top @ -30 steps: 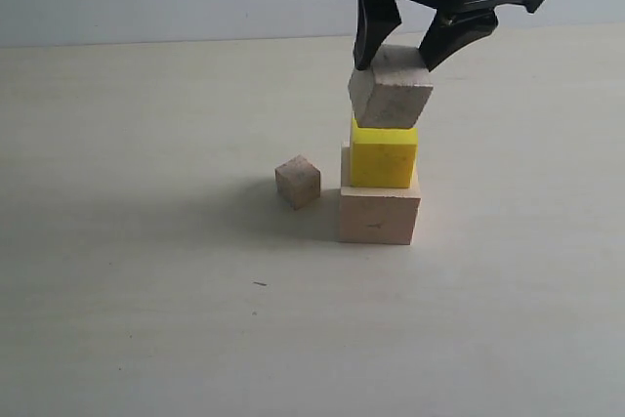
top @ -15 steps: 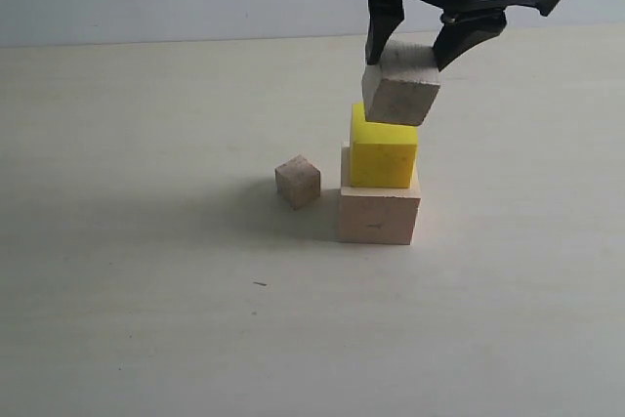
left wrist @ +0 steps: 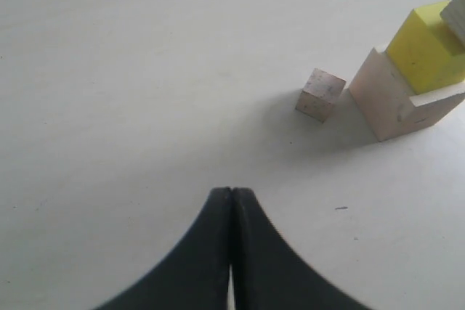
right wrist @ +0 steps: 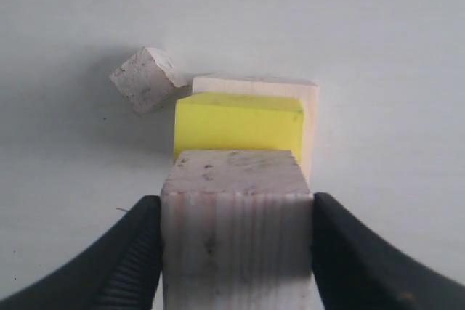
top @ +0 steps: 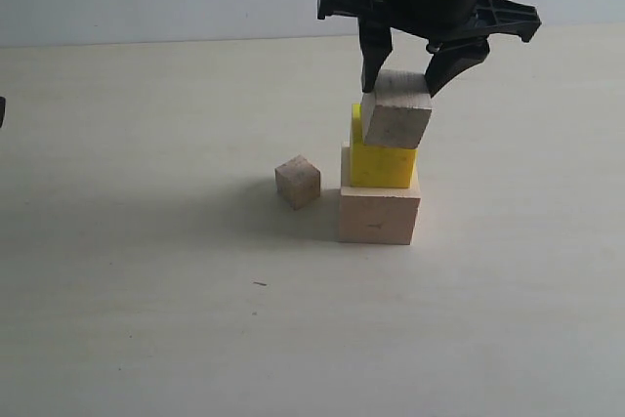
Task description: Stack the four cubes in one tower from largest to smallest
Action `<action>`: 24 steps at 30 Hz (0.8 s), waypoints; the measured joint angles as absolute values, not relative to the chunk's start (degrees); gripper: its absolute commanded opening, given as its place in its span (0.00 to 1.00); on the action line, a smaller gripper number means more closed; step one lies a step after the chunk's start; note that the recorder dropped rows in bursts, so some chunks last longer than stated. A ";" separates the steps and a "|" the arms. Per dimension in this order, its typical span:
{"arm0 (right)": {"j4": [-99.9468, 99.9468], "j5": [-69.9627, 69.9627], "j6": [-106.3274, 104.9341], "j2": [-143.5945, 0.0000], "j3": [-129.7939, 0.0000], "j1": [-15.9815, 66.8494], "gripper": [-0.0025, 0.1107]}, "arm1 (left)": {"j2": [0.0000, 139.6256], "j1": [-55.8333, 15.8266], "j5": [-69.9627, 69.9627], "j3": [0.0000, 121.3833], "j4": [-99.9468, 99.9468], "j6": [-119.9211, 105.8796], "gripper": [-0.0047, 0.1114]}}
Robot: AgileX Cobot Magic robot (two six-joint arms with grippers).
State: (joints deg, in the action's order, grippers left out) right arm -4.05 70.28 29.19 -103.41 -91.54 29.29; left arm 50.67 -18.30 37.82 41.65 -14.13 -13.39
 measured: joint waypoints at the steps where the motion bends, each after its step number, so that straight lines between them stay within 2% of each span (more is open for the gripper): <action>1: -3.94 70.28 29.19 -103.41 -91.54 29.29 0.02 | 50.67 -18.30 37.82 41.65 -14.13 -13.39 0.04; 24: -2.23 70.29 28.77 -105.68 -96.65 29.29 0.02 | 50.67 -18.30 37.82 41.65 -14.13 -13.39 0.04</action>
